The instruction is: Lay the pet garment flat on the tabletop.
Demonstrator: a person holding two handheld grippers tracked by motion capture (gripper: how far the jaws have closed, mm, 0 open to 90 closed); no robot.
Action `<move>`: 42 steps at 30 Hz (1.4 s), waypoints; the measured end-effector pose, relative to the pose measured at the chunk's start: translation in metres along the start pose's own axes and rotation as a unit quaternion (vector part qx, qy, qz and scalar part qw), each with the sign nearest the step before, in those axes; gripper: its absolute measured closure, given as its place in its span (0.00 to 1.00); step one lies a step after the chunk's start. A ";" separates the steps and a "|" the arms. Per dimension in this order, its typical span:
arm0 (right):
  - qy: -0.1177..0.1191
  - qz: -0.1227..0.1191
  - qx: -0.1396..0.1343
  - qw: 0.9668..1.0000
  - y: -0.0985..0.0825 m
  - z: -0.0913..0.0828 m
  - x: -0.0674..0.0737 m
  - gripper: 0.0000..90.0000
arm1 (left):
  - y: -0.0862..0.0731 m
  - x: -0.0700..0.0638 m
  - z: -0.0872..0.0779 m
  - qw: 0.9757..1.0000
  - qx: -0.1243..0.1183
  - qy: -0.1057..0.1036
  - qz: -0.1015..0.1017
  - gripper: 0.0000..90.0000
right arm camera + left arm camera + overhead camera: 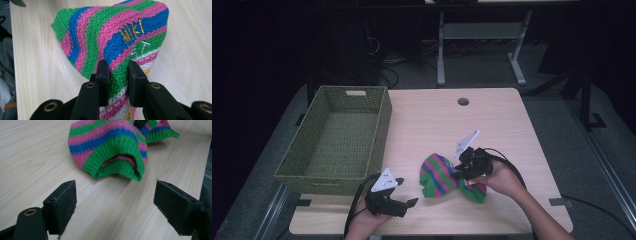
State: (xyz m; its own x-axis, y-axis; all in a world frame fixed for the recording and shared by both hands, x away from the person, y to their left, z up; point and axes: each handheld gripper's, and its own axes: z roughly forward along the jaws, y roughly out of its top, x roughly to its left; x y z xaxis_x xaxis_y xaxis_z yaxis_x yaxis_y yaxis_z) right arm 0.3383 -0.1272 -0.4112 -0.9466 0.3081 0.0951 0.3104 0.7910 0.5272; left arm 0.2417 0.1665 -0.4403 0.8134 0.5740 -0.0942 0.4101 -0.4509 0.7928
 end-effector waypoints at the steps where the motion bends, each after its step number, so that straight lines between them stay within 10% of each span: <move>1: 0.001 -0.002 0.002 1.000 0.000 0.003 0.000 0.81 | 0.000 0.000 0.000 1.000 0.002 -0.001 0.001 0.20; 24: 0.016 -0.027 0.026 0.999 -0.006 0.031 0.015 0.55 | 0.000 -0.001 0.000 1.000 -0.001 -0.001 0.002 0.20; 42: 0.020 -0.043 -0.024 0.999 0.011 0.013 0.037 0.41 | 0.000 0.001 -0.002 1.000 -0.005 0.002 0.000 0.20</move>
State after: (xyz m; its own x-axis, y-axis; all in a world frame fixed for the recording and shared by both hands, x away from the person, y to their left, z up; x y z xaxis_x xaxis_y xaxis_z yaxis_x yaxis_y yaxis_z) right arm 0.3079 -0.1001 -0.4126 -0.9727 0.2173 0.0809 0.2237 0.7868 0.5752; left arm 0.2415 0.1681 -0.4390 0.8115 0.5770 -0.0922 0.4062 -0.4436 0.7989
